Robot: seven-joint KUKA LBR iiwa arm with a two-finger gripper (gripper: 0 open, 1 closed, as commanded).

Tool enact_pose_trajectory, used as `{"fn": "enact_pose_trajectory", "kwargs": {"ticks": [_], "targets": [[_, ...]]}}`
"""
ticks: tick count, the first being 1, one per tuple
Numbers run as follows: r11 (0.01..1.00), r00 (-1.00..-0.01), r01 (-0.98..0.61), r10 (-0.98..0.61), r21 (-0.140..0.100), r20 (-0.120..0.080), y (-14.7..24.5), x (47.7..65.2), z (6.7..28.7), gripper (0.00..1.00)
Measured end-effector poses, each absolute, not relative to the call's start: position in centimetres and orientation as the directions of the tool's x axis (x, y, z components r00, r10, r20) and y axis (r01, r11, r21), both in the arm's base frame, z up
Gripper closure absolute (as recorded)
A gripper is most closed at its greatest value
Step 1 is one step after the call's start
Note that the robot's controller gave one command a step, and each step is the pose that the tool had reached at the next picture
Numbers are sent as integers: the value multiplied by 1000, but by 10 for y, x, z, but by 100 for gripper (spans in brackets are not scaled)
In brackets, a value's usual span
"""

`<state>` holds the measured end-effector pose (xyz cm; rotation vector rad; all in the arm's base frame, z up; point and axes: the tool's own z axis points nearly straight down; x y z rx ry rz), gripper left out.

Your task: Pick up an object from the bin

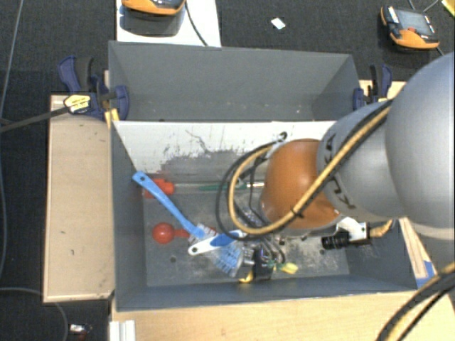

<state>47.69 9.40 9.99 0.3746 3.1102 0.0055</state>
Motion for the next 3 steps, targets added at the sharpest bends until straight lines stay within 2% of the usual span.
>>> {"fn": "enact_pose_trajectory", "kwargs": {"ticks": [1,2,3], "targets": [[983,-983,184,184,5,-11,104,485,71,0],[943,-943,333,333,7,-7,102,477,71,100],[942,-942,334,334,7,-7,102,477,71,100]]}}
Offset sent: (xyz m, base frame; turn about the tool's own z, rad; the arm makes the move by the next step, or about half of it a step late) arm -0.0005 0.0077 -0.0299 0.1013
